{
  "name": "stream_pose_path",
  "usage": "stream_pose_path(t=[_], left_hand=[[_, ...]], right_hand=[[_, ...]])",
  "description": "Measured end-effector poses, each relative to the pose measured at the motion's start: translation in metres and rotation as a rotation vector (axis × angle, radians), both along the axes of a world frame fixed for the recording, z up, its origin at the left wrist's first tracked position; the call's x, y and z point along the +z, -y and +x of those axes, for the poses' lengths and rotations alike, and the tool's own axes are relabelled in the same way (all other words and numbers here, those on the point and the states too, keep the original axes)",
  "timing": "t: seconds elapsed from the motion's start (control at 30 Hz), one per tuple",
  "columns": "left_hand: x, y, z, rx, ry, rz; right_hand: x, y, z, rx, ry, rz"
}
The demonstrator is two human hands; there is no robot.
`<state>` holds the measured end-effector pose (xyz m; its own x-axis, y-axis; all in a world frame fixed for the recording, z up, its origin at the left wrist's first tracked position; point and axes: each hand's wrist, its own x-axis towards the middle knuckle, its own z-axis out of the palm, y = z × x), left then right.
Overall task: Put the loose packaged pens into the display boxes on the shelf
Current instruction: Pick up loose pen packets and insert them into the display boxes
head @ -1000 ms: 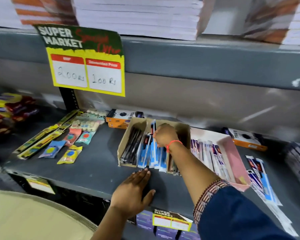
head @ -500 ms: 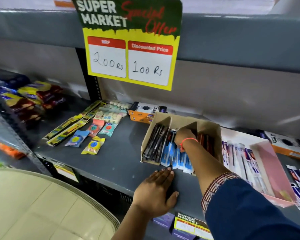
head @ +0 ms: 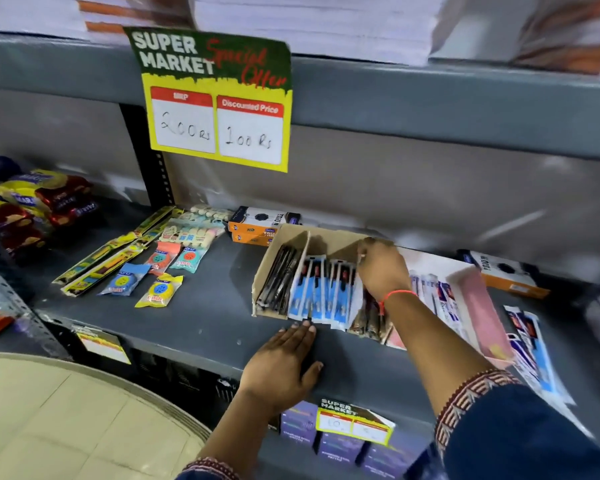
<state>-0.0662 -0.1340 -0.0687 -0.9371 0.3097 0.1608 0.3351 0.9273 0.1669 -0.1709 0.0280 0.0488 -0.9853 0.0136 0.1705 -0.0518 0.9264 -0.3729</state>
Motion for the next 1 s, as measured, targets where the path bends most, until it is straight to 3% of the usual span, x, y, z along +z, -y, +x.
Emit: stream_pose_path(t=[0.13,0.37,0.57,0.67,0.77,1.0], left_hand=[[-0.007,-0.017,0.005,-0.026,0.085,-0.037],[0.003,-0.077,0.020,-0.167,0.126,-0.083],[0.010,-0.131,0.021,-0.351,0.156,-0.156],[0.013,-0.143,0.020,-0.406,0.147,-0.175],[0.012,-0.143,0.017,-0.428,0.145,-0.194],[0.013,-0.142,0.018,-0.402,0.166,-0.202]], right_hand=[[-0.002,-0.048,0.023,-0.158,-0.059,-0.121],[-0.019,-0.129,0.065,-0.405,-0.048,-0.057],[-0.030,-0.186,0.085,-0.555,0.028,0.022],[-0.040,-0.207,0.089,-0.643,0.170,-0.002],[-0.052,-0.221,0.091,-0.650,0.284,-0.057],[-0.053,-0.237,0.072,-0.693,0.309,-0.313]])
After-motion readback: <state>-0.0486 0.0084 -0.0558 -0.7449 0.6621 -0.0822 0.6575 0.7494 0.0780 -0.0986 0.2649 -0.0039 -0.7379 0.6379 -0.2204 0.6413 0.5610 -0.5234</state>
